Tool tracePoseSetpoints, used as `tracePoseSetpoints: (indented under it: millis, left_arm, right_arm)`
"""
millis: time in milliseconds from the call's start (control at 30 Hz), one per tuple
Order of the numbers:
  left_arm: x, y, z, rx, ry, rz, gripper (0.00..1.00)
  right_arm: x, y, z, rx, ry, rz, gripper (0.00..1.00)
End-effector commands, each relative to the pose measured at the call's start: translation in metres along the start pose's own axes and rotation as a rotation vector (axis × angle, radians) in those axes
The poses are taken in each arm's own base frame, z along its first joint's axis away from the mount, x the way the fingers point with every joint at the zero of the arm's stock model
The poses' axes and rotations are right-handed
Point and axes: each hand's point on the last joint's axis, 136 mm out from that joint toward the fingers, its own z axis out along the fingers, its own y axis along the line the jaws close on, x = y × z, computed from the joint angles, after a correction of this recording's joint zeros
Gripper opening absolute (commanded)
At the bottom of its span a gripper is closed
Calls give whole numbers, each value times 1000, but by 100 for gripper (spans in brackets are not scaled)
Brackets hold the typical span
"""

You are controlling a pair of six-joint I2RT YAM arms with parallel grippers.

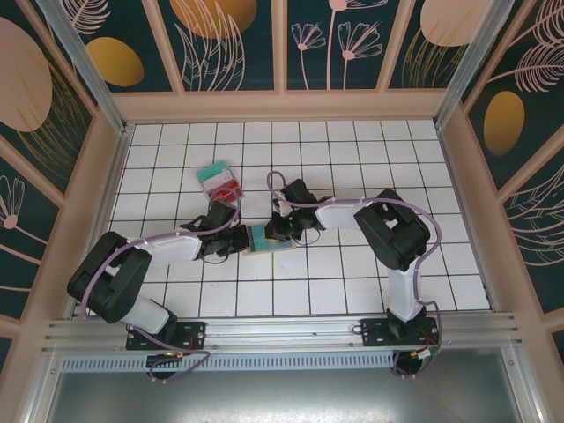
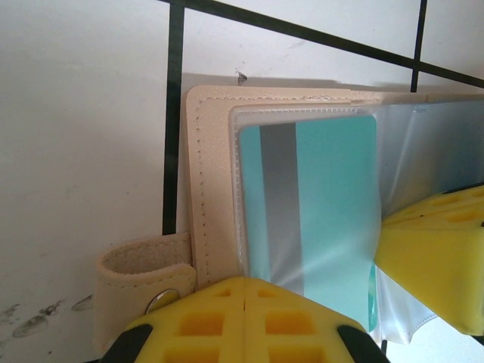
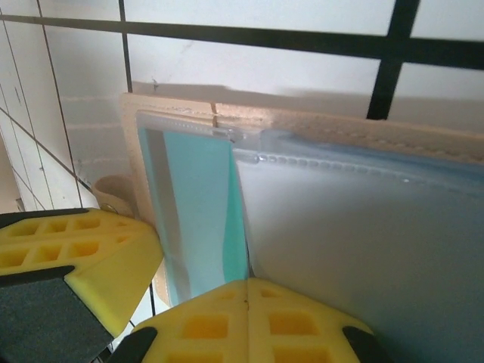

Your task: Take the credit cards out of the card holder

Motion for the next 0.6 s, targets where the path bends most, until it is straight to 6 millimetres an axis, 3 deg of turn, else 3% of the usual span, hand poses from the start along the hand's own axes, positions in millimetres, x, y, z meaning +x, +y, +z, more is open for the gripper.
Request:
tracePoseSetpoints:
  millis: [0, 333, 533, 567]
  left_arm:
    - [18, 5, 9, 2, 70, 7, 7]
    - [21, 17, 9, -45, 71, 7, 5]
    - [21, 16, 12, -41, 75, 8, 5]
    - [22, 16, 12, -41, 78, 8, 5]
  right_arm:
    - [3, 5, 7, 2, 14, -23, 0]
    - [-11, -1, -22, 39, -63, -18, 0]
    - [-12, 2, -23, 30, -59, -30, 0]
    - [-12, 4, -23, 30, -58, -32, 5]
